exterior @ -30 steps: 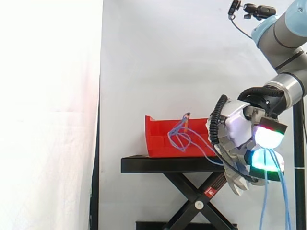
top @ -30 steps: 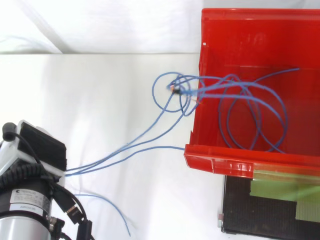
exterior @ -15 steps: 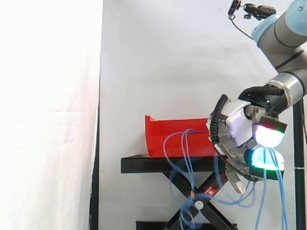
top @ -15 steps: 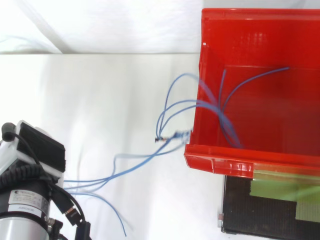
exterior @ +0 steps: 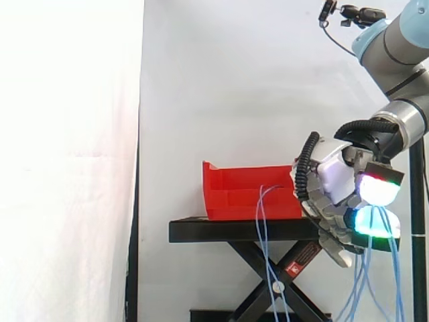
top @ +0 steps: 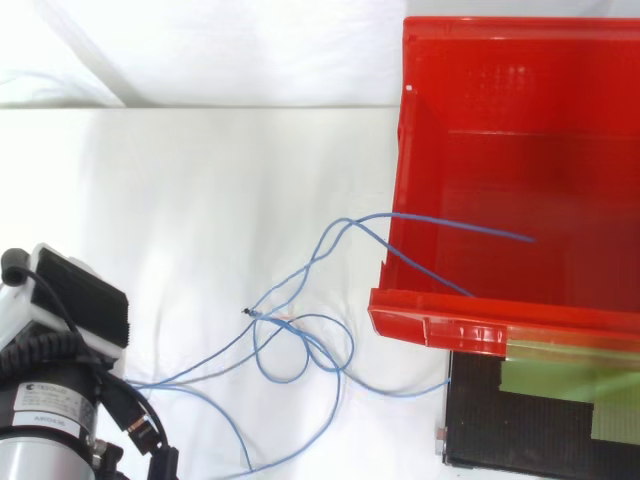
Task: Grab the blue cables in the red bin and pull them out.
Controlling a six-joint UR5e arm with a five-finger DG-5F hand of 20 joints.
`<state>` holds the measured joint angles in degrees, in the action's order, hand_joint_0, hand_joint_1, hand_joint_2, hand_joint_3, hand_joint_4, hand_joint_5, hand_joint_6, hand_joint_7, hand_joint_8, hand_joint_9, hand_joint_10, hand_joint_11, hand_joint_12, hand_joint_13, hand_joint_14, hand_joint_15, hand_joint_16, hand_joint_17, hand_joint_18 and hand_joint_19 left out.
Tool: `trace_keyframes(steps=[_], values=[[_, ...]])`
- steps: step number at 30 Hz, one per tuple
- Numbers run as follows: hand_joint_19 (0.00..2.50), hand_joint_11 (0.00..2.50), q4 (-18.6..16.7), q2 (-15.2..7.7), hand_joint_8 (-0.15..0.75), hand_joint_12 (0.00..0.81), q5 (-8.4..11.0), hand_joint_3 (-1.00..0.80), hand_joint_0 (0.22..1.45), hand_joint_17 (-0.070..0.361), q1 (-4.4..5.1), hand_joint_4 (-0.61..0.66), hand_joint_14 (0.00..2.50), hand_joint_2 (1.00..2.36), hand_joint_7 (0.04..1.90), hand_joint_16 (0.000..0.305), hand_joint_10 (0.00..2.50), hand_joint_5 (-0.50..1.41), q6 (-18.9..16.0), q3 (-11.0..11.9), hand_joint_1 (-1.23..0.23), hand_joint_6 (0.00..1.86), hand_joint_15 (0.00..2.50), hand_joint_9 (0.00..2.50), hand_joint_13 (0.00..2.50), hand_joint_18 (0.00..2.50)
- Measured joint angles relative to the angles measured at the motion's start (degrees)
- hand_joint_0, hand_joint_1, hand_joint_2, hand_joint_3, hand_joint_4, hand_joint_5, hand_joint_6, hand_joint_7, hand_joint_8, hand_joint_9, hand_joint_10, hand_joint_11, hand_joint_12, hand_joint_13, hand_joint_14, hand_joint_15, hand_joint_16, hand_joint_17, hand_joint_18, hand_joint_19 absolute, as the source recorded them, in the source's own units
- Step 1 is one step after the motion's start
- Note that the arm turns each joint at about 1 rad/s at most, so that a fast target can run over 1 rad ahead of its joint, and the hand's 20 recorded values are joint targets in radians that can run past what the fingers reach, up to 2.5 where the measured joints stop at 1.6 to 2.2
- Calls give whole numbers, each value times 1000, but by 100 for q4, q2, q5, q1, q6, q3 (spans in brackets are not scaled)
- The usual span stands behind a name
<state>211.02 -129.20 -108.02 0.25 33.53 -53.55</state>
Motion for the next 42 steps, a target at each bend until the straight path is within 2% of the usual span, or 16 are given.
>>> trace_keyframes(steps=[3, 5, 7, 10, 12, 23, 33, 42], values=[[824, 1443, 0, 0, 267, 315, -10, -1000, 947, 102, 0, 144, 2, 1000, 698, 45, 18, 977, 0, 0, -821, 432, 1600, 1205, 1515, 744], [869, 1444, 0, 0, 267, 313, -14, -1000, 947, 100, 1, 144, 287, 1000, 692, 45, 17, 978, 0, 1, -820, 431, 1493, 1207, 1504, 778], [979, 1484, 0, 0, 270, 305, -16, -1000, 948, 98, 4, 145, 928, 1000, 695, 44, 17, 978, 0, 1, -821, 429, 1213, 1259, 1476, 876], [1023, 1512, 0, 0, 263, 303, -16, -1000, 948, 97, 12, 145, 1212, 1000, 697, 43, 15, 978, 0, 0, -821, 429, 1080, 1279, 1455, 921], [1024, 1571, 0, 0, 251, 308, -17, -1000, 948, 97, 16, 145, 1294, 1000, 697, 43, 12, 978, 0, 0, -821, 429, 1068, 1323, 1448, 932], [1041, 1620, 217, 0, 250, 311, -24, -1000, 943, 96, 56, 142, 1319, 1000, 698, 43, 12, 976, -29, 1, -821, 428, 1068, 1365, 1442, 932], [1033, 1608, 326, 0, 258, 314, -26, -1000, 887, 99, 79, 183, 1209, 1000, 684, 44, 10, 953, -35, -1, -853, 423, 1130, 1337, 1427, 912], [1055, 1585, 382, 1, 271, 323, -33, -1000, 847, 104, 92, 259, 1193, 1000, 561, 46, 10, 835, -42, 1, -939, 593, 1127, 1289, 1400, 889]])
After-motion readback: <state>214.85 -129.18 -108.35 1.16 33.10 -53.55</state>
